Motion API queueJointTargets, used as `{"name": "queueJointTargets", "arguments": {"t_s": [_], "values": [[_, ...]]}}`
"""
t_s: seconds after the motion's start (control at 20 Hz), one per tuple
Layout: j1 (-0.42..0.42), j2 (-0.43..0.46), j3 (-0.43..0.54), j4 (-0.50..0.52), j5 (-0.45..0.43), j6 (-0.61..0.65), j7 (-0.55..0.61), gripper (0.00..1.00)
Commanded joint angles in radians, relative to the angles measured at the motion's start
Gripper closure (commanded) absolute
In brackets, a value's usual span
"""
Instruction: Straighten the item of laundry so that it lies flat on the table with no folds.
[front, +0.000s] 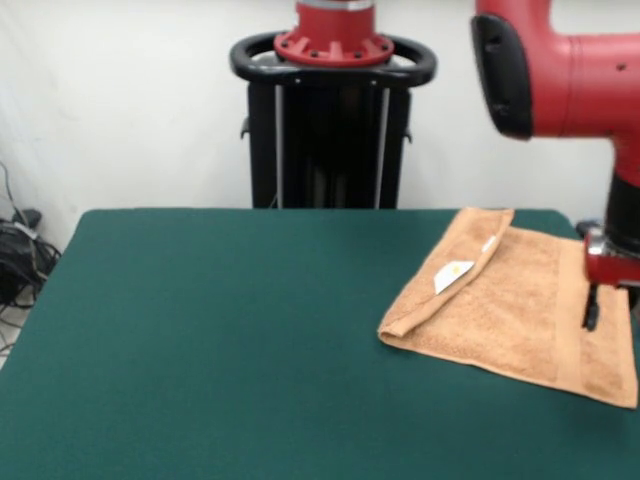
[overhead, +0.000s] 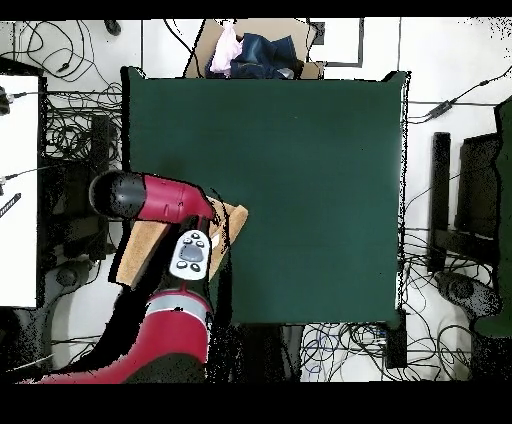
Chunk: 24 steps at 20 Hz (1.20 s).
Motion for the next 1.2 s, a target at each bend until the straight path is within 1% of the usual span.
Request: {"name": "queueJointTargets", "arguments": {"t_s": [0.05, 0.25, 0.35, 0.6, 0.75, 1.0, 1.15, 1.2], "values": [[-0.070, -0.005, 0.129, 0.189, -0.055, -0.120, 0.091, 0.00], [-0.117, -0.016, 0.165, 0.238, -0.091, -0.172, 0.074, 0.00], [-0.143, -0.037, 0.181, 0.272, -0.109, -0.183, 0.070, 0.00], [-0.177, -0.113, 0.206, 0.348, -0.135, -0.164, 0.080, 0.00], [-0.198, -0.126, 0.223, 0.371, -0.149, -0.163, 0.081, 0.00], [-0.227, -0.111, 0.257, 0.418, -0.191, -0.238, 0.095, 0.00], [-0.244, -0.068, 0.275, 0.424, -0.225, -0.313, 0.102, 0.00], [-0.243, -0.063, 0.270, 0.411, -0.230, -0.310, 0.102, 0.00]]}}
